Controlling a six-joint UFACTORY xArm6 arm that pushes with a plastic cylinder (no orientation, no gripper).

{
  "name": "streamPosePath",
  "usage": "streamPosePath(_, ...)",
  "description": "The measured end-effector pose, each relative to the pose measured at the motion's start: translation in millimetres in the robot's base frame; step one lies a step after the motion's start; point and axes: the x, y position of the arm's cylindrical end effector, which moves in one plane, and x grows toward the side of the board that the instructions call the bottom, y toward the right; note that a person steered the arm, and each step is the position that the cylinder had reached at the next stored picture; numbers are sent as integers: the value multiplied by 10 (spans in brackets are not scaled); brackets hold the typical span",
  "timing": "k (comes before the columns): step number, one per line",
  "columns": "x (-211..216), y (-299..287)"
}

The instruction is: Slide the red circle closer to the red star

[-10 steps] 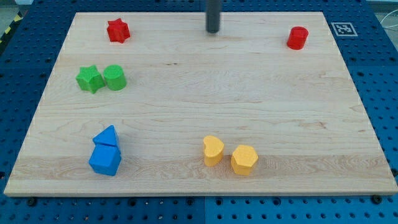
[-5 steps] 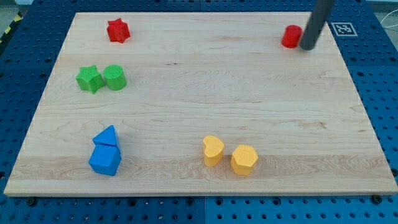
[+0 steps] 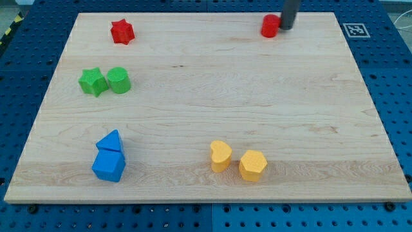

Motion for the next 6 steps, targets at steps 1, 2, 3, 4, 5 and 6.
streamPosePath(1,102,-457)
streamPosePath(2,182,-973)
streamPosePath(3,184,-1385)
streamPosePath(4,184,-1836)
streamPosePath(5,184,-2293)
streamPosePath(6,184,-2662)
